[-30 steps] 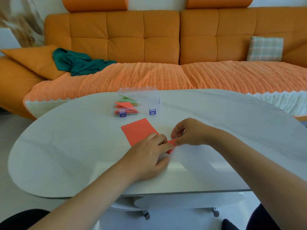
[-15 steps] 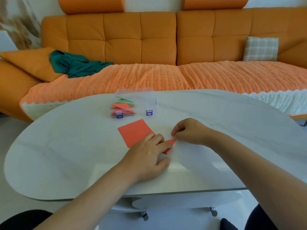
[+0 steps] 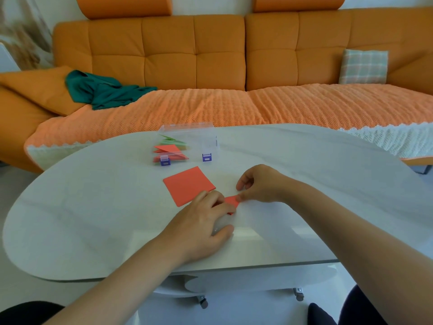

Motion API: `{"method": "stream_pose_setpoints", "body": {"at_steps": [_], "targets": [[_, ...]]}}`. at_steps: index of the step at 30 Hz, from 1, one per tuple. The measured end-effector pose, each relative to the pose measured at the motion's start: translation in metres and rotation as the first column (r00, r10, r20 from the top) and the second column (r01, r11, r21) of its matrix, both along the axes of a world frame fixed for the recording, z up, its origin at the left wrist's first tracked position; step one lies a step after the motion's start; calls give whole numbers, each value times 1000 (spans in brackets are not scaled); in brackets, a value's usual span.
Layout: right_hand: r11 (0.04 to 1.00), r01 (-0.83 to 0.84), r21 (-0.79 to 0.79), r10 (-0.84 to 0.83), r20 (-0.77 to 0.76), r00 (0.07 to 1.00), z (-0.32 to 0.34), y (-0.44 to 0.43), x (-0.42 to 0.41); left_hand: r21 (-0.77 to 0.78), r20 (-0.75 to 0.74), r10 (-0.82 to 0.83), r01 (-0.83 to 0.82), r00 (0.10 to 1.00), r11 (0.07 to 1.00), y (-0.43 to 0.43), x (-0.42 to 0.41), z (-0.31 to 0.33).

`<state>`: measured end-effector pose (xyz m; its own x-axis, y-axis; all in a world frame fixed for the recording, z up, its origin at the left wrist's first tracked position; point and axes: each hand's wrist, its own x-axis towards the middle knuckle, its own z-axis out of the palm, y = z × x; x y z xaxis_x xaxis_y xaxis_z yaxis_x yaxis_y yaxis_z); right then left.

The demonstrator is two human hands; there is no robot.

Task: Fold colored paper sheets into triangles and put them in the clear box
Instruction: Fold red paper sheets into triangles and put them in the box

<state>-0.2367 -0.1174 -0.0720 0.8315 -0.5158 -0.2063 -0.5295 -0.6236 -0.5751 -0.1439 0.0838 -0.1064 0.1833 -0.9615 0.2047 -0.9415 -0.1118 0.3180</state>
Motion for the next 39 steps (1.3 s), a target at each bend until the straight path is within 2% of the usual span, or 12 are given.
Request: {"method": "stream_pose_setpoints", "body": {"at_steps": [10,15,20,25,28,31,34,39], "targets": [[1000,-11,-18,11,-1,1000,0,1,0,4,-43,-2,2,999,1000,14,2,-3],[999,-40,-36,41,10,999,0,2,-2,-21,34,45,-44,998,999,4,2,3],[995,-65,-73,70,67,995,-3,7,-7,-71,-4,77,-77,997,995,-16,6,8],[973,-153,-172,171,98,980,-4,9,-15,-48,198,23,-14,980,999,-26,15,9],[941,-233,-246,266,112,957,-7,8,-17,-95,238,-12,36,971,995,-30,18,12],[929,-256,-267,304,158,939,-10,8,-16,-147,156,34,-11,987,989,-29,23,15],[951,-220,-218,270,237,933,-10,9,-14,-154,-51,99,-106,994,982,-25,26,22],[981,-179,-69,192,345,919,-3,12,-13,-117,-420,148,-215,896,970,-18,30,35]]}}
